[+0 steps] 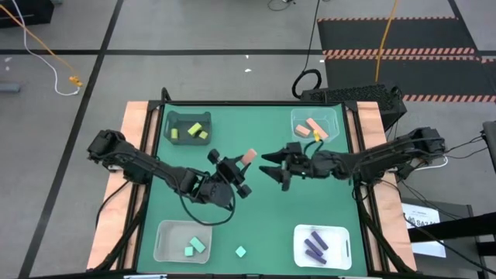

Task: Sort & place blocks by color
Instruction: Put the peach orange block into the transparent bin

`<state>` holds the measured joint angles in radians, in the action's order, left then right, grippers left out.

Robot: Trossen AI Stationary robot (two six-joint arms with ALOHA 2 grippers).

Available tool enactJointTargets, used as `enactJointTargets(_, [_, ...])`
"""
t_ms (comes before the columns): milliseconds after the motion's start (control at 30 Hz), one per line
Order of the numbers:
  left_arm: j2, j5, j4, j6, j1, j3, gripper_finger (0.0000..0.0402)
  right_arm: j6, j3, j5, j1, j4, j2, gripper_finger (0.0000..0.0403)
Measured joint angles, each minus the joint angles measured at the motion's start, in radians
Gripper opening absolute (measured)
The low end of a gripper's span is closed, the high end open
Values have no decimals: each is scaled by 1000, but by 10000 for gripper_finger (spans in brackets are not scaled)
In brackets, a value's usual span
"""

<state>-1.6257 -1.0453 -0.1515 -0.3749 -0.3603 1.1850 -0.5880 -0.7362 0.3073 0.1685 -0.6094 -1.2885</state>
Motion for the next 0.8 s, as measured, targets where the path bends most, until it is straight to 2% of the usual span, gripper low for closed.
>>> enactJointTargets(333, [0,0,-7,32,1,-2,130,-23,-132,2,-66,-6,-198,278])
enactJointTargets(433, [0,0,-19,32,-2,-2,130,-13,-142,2,-78,-29,-215,264])
enactJointTargets(567, [0,0,-33,21,-2,-2,132,-2,-142,7,-91,-30,-216,203])
enactJointTargets(767, [0,-2,-29,5,3,-2,169,37,-141,3,-97,-29,-216,39])
enactJointTargets(800, [0,-2,-29,0,4,-2,170,58,-141,5,-97,-30,-216,38])
